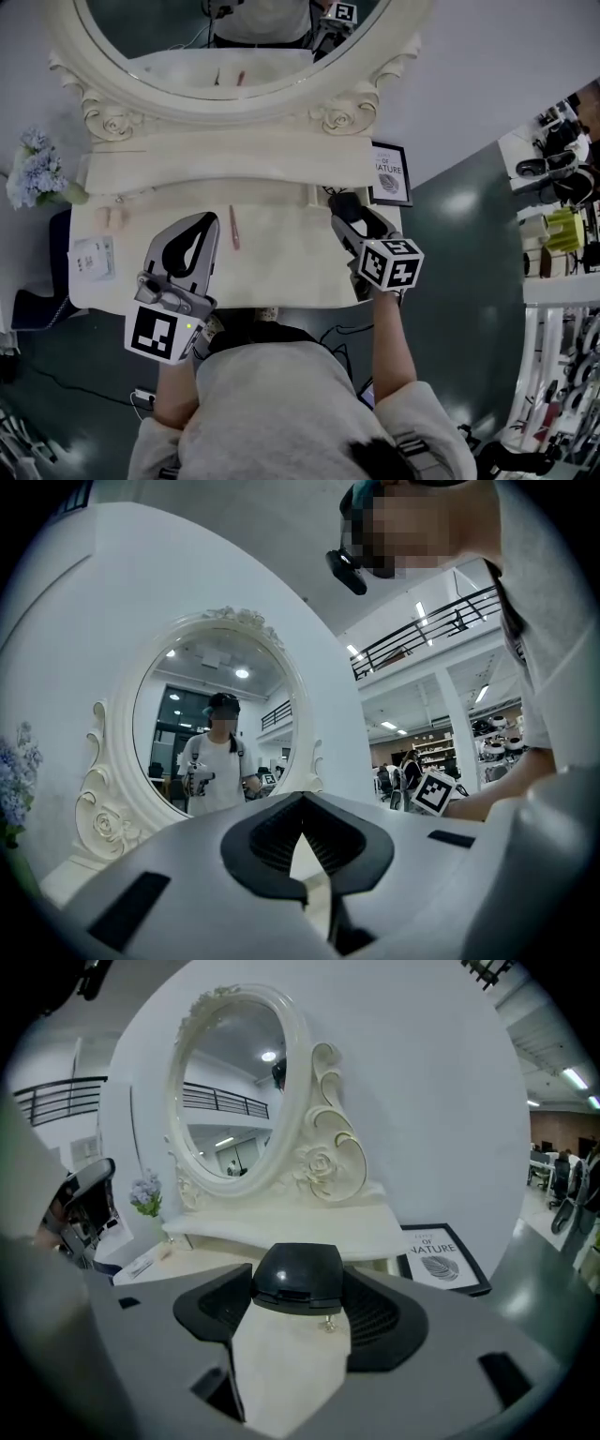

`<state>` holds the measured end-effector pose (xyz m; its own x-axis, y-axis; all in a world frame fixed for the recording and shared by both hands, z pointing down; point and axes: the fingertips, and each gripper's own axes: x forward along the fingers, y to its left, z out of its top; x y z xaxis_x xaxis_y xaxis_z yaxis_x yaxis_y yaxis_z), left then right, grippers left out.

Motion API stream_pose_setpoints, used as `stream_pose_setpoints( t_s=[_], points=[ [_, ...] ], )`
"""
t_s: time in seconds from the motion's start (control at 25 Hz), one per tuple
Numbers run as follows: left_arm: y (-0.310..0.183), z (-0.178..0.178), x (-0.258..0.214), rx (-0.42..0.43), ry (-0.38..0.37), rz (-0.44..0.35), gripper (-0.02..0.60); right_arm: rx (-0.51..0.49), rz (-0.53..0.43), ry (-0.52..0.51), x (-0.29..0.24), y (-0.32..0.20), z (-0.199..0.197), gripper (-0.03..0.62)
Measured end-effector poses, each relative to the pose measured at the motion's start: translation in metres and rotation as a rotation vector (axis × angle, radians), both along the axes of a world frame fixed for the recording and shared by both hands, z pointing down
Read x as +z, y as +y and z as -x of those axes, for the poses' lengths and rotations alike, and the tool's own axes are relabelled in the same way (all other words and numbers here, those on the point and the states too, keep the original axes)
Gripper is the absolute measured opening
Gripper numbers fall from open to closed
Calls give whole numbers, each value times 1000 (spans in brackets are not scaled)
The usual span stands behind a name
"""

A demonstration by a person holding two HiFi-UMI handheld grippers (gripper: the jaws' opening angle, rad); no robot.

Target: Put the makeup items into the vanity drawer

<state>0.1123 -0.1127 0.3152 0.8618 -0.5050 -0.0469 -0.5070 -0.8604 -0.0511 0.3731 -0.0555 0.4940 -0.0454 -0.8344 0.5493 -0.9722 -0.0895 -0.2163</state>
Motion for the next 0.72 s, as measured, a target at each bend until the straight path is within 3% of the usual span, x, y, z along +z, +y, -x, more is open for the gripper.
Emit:
stream_pose_setpoints(
  t_s=[0.2,0.32,0.72],
  points=[
    [-4,1,-3,-40,12,-4,14,-23,141,11,23,-3,-14,308],
    [-4,4,5,-53,-17,6,14,-29,192,10,32,-8,-19,308],
    [-12,11,0,-116,3,-1,14,-46,342,5,45,-24,-30,308]
  ],
)
